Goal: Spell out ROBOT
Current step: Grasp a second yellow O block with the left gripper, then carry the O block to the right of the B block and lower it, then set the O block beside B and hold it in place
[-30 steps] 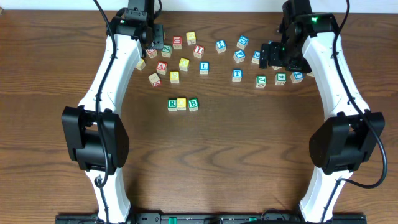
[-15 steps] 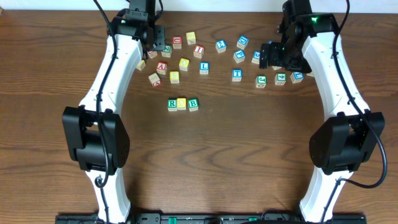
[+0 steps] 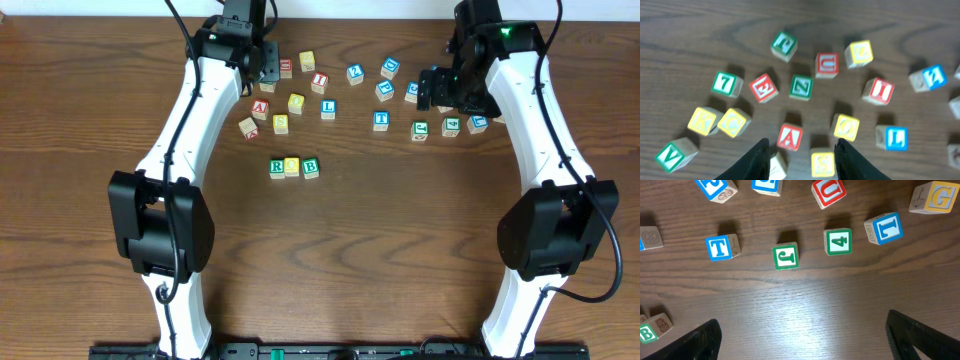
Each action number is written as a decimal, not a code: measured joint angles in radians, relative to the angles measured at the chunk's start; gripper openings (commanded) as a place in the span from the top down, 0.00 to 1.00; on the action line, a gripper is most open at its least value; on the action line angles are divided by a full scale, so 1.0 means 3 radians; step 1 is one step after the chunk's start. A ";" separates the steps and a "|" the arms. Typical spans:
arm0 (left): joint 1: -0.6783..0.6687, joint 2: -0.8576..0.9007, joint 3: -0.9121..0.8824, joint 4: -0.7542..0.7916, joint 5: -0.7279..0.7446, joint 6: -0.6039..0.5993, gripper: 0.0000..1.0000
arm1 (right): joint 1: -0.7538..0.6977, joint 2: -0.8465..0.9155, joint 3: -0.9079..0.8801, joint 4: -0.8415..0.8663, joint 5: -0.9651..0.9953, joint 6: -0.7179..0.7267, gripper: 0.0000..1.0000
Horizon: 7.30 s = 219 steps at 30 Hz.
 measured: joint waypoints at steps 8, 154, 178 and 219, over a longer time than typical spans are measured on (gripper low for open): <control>-0.0192 0.0196 0.0000 0.0285 0.0001 -0.0104 0.49 | 0.0000 0.0000 0.0000 0.0000 0.0000 0.0001 0.01; -0.1110 0.0095 -0.1165 0.0000 0.0001 -0.1456 0.69 | 0.0005 0.0000 0.0000 0.0000 0.0000 0.0000 0.01; -0.1110 0.0088 -0.1334 0.0104 -0.0122 -0.1652 0.68 | 0.0005 0.0000 0.0000 0.0000 0.0000 0.0000 0.01; -0.1110 -0.0245 -0.1314 0.0017 -0.0165 -0.1373 0.57 | 0.0005 0.0000 0.0000 0.0000 0.0000 0.0000 0.01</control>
